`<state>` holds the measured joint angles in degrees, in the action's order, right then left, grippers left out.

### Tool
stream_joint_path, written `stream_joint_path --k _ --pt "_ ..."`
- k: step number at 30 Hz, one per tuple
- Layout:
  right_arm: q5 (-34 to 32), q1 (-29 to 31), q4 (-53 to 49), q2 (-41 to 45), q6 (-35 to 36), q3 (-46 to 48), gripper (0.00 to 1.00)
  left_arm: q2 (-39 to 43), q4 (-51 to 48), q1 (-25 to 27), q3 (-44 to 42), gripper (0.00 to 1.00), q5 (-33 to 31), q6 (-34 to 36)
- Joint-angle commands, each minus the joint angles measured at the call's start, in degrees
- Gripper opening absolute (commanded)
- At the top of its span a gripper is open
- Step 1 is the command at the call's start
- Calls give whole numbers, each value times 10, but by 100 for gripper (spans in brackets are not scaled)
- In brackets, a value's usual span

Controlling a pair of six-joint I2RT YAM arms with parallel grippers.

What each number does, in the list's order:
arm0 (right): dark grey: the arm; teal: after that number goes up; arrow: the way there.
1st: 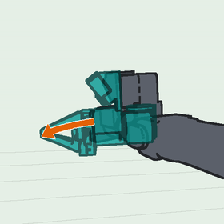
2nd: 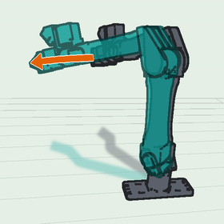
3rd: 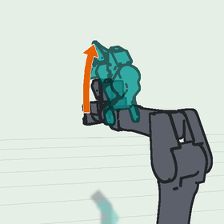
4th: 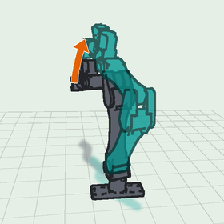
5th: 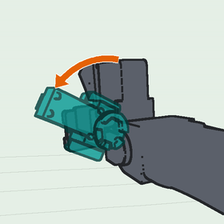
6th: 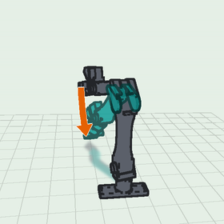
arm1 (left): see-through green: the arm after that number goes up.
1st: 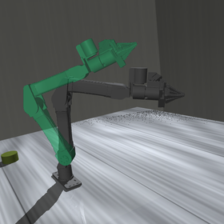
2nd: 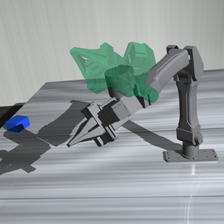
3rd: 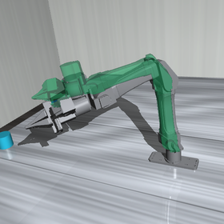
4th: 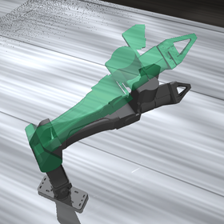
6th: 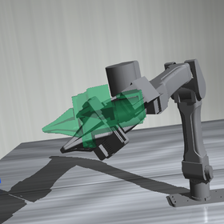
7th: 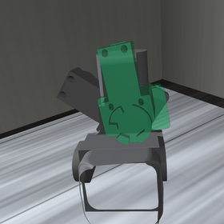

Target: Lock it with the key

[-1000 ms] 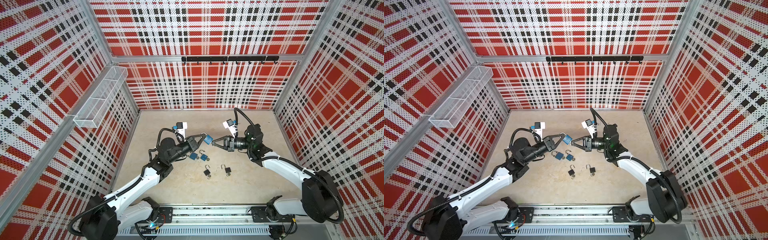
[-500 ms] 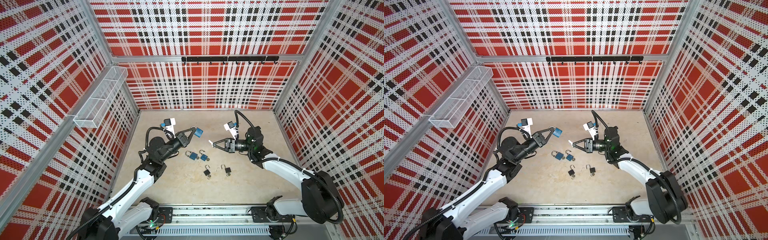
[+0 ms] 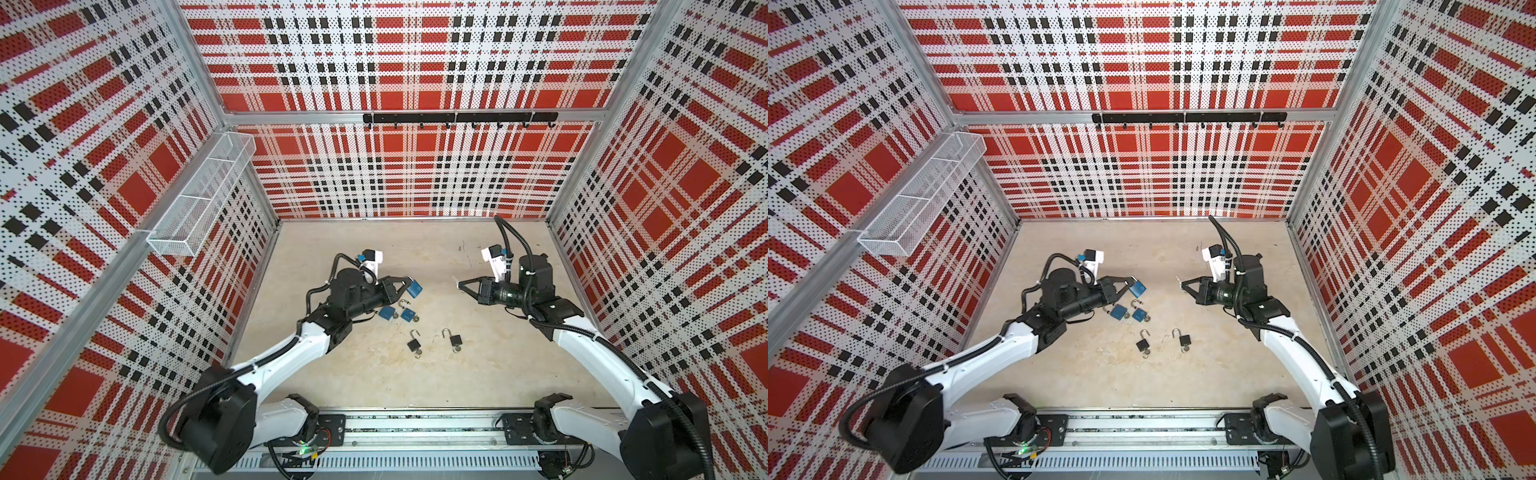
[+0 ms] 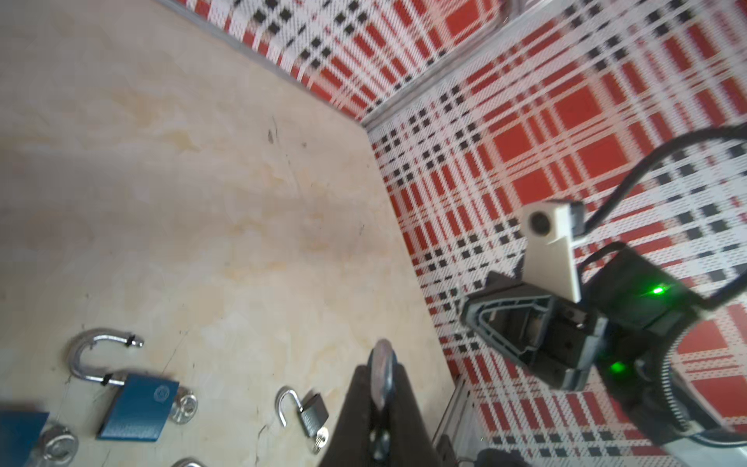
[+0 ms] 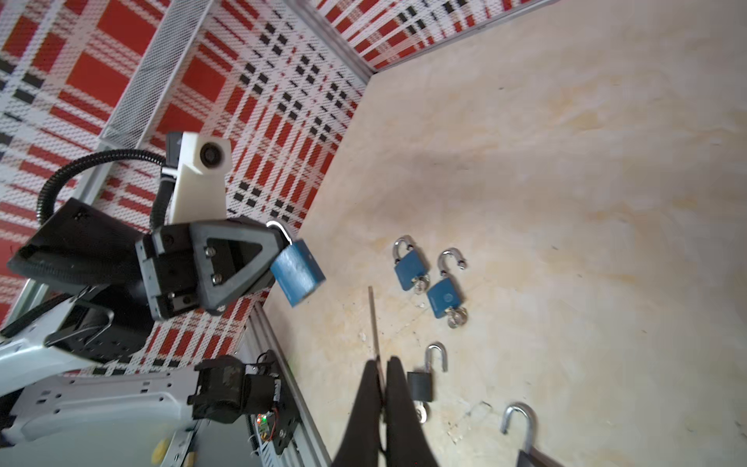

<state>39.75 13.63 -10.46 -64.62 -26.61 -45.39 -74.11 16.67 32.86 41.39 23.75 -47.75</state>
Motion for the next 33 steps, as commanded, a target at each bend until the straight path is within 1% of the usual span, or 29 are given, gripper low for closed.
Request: stream_joint_path --k 1,4,6,12,17,25,33 --pt "-37 -36 -62 27 37 10 0 -54 -26 36 72 0 -6 50" --pt "-40 -64 -77 40 41 19 0 -120 -51 57 122 0 -11 64" --pt "-32 -76 -80 44 45 22 0 -167 -59 66 154 0 0 66" --pt "-41 -83 -83 52 51 41 0 -295 -103 90 260 0 24 74" --pt "-31 -90 -64 45 46 57 0 -382 -138 90 334 0 24 75" --pt "-33 -99 -52 12 53 51 0 -481 -180 86 423 0 21 75" --pt "-20 -99 -31 -21 59 46 0 -530 -184 76 455 0 7 63"
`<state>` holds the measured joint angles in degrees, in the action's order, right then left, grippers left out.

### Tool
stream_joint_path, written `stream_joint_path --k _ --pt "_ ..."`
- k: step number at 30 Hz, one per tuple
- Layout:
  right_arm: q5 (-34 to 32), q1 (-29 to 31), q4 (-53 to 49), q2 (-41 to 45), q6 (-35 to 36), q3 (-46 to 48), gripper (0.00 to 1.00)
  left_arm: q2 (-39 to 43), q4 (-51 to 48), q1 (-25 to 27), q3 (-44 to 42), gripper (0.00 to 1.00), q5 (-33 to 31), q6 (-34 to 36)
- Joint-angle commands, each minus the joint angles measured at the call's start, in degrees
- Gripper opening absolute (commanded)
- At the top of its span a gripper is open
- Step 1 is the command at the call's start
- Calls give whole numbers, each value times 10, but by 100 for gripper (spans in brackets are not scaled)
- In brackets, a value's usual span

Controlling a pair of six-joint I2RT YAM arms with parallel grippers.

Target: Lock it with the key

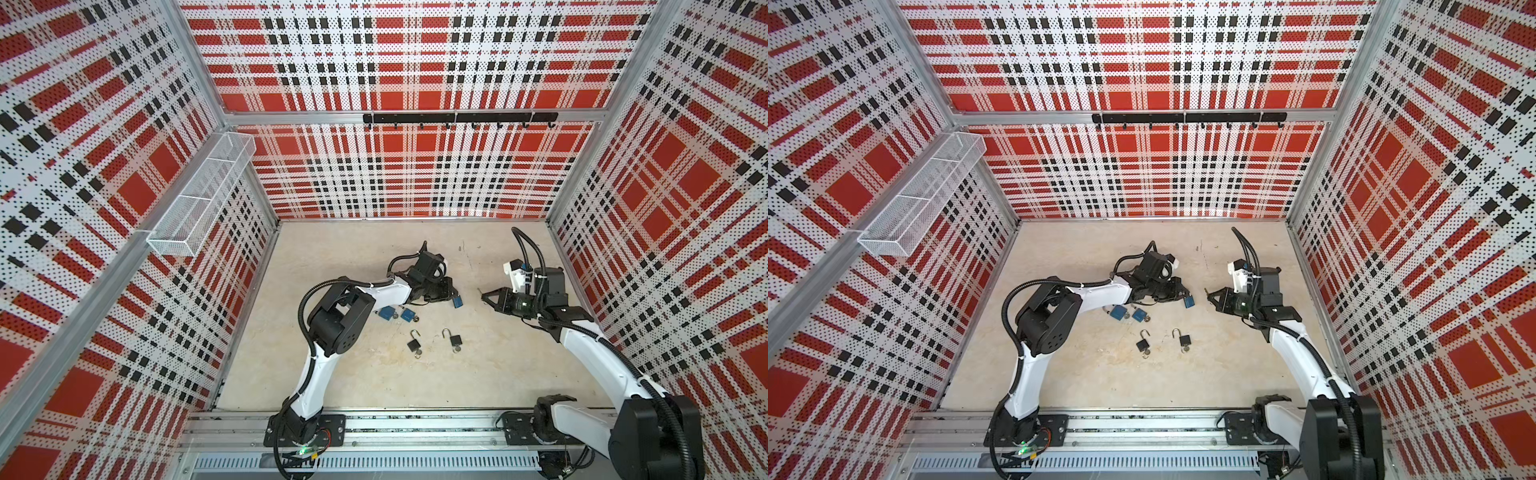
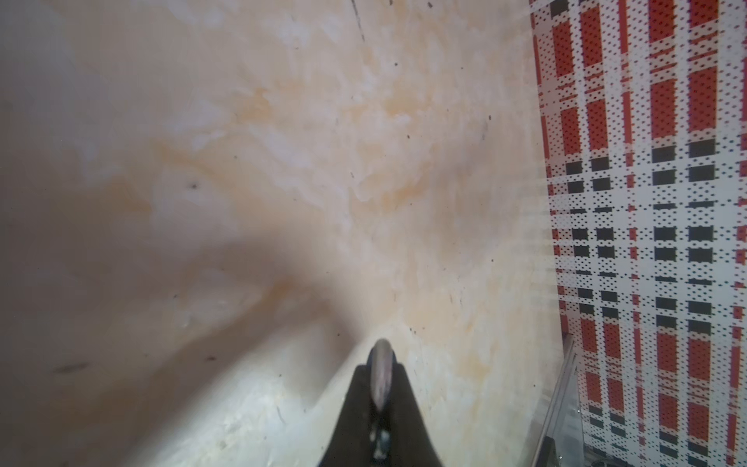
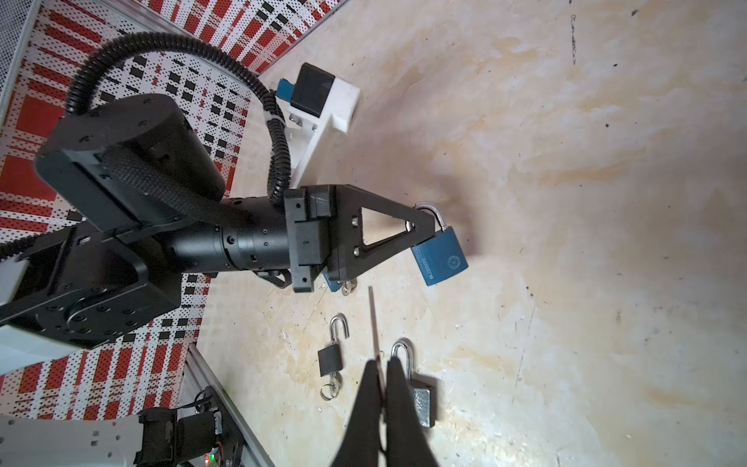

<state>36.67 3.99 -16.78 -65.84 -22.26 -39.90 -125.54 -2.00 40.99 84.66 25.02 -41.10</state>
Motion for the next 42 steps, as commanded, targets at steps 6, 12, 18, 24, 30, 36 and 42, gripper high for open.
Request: stream_joint_path --k 6,12,18,24,30,36,42 --pt "15 -3 44 -21 13 -6 0 -25 3 -8 27 0 -18 -9" --pt "19 -3 57 -25 8 4 0 -23 3 -10 13 0 -30 -12" --pt "21 -2 59 -27 5 3 0 -20 2 -10 7 6 -35 -10" --pt "25 -3 62 -26 -1 1 0 -10 3 -12 1 19 -49 -8" --pt "25 -3 62 -24 -8 1 0 9 3 -14 -17 36 -76 -3" --pt "3 0 61 -30 -11 -2 0 36 3 -22 -35 39 -102 1" --pt "-47 26 40 -69 10 -27 0 87 7 -34 -70 39 -134 5"
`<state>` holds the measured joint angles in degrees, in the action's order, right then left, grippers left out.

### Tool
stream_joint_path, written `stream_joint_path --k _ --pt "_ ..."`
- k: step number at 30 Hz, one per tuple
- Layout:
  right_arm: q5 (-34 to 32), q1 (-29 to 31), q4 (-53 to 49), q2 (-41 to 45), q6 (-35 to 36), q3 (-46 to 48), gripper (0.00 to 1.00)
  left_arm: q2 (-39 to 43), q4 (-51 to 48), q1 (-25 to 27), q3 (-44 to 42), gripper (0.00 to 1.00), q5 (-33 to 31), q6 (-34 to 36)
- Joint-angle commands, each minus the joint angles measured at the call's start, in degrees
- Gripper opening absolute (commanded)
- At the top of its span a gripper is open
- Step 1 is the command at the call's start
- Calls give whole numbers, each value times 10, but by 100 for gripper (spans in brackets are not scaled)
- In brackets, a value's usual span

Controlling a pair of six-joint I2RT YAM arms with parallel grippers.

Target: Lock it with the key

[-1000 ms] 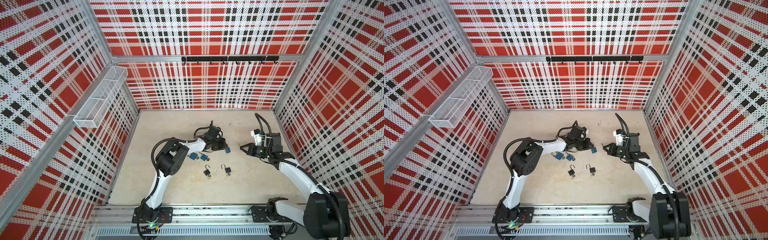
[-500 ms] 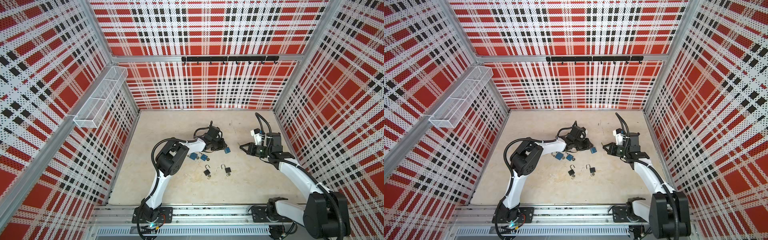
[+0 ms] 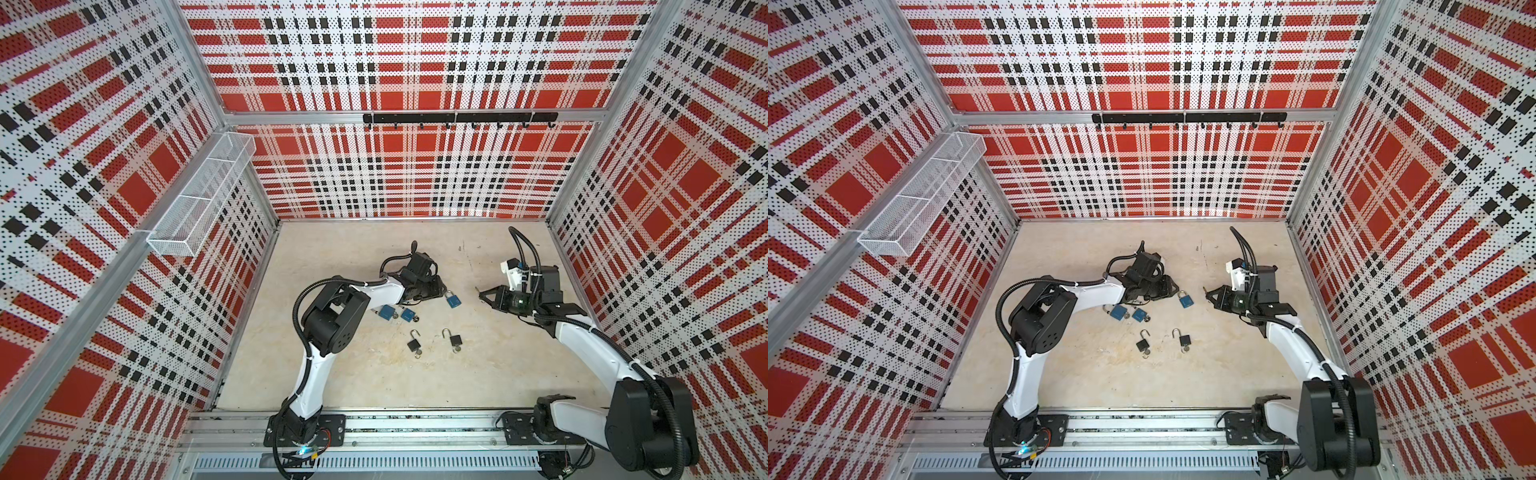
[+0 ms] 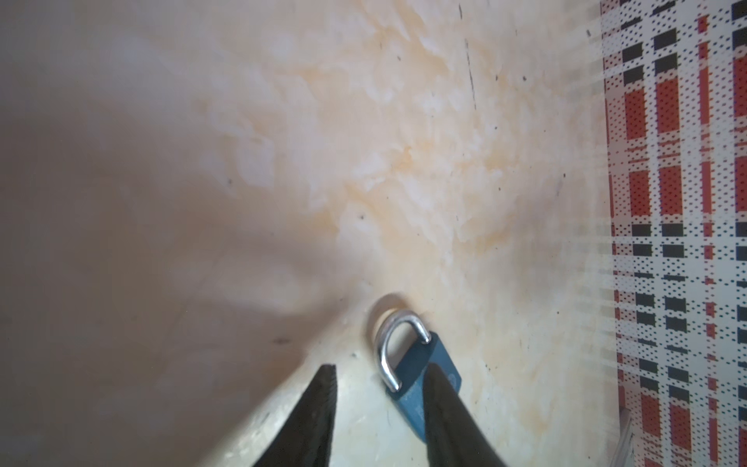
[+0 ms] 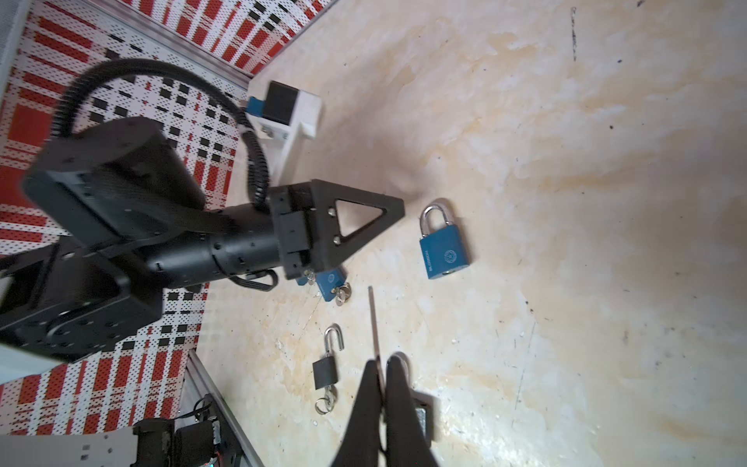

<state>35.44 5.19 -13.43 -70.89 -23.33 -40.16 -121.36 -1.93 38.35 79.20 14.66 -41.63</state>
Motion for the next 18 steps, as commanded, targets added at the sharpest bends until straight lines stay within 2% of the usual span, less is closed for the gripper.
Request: stream_joint_path --k 1,9,18 --pt "-48 22 4 -29 25 -30 0 60 9 -9 -25 39 -39 12" --pt "-101 54 25 -117 30 -72 0 206 44 -12 -122 40 -93 48" --pt "-126 69 80 -208 9 -93 0 360 110 -30 -259 42 -97 55"
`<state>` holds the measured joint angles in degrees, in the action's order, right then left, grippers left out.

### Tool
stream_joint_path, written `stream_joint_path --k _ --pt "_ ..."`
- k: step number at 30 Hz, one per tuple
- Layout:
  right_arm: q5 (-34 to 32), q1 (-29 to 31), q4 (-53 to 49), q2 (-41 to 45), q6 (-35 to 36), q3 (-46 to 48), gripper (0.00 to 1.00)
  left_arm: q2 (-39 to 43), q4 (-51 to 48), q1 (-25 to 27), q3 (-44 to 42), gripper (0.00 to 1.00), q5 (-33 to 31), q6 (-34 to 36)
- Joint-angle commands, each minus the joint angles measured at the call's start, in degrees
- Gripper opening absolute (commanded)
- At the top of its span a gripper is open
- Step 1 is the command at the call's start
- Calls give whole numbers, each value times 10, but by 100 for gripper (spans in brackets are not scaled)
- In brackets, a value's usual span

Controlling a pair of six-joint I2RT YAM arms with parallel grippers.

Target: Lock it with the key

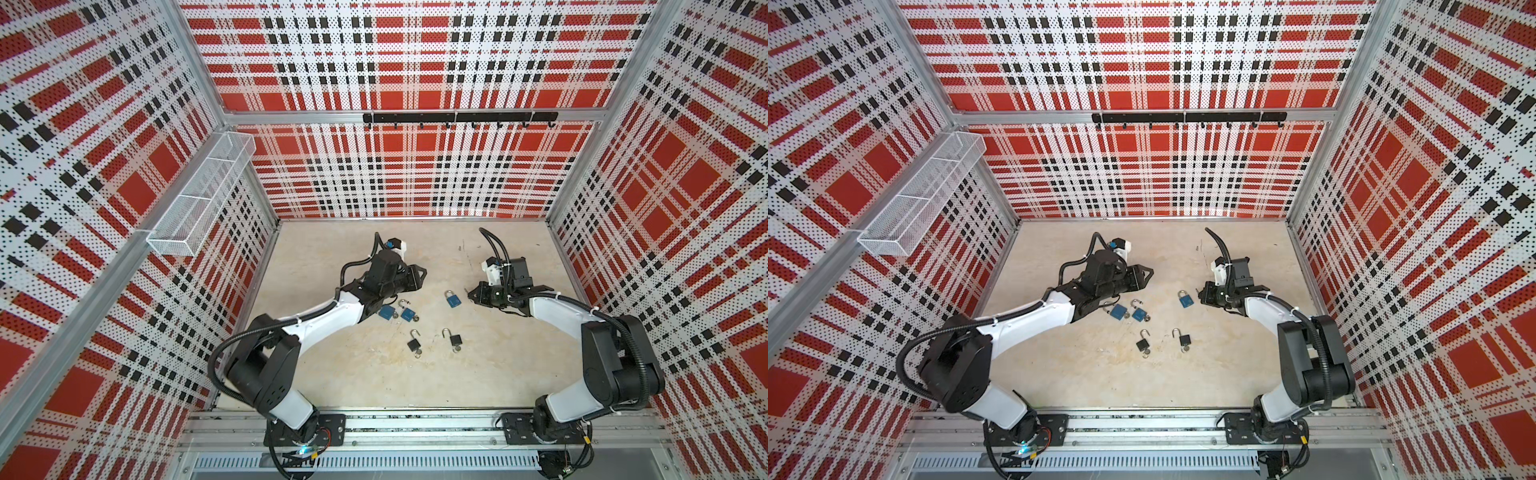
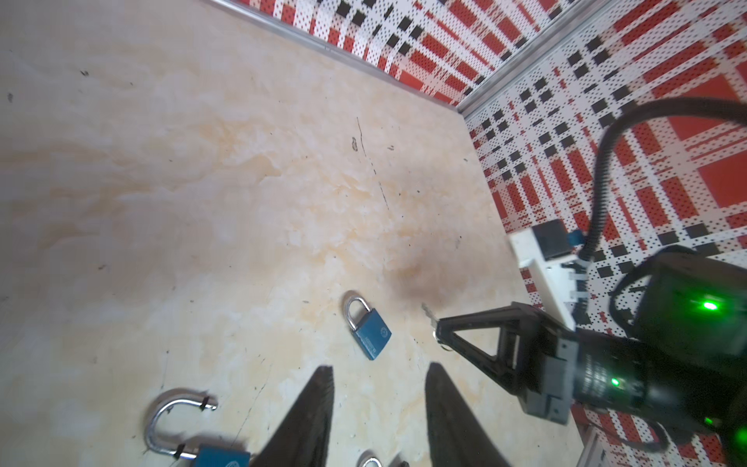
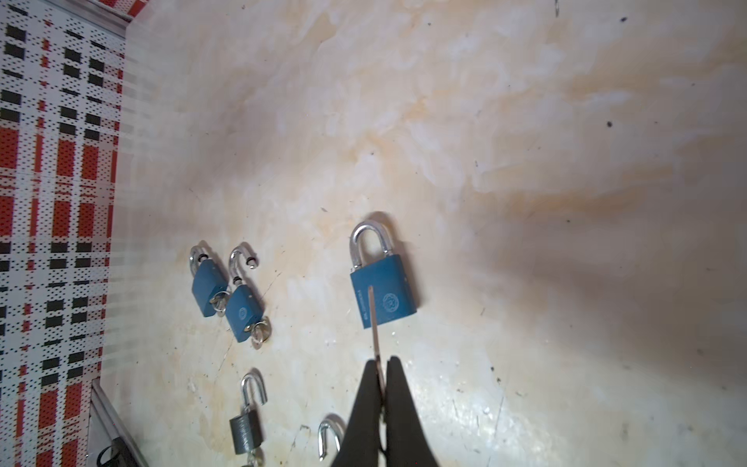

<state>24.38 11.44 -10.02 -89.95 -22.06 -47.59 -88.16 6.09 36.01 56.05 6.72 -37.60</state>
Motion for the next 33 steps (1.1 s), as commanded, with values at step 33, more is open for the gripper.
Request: stream_joint_path --k 33 --pt "-42 31 66 -110 -21 -64 21 70 63 -41 -105 43 -1 -8"
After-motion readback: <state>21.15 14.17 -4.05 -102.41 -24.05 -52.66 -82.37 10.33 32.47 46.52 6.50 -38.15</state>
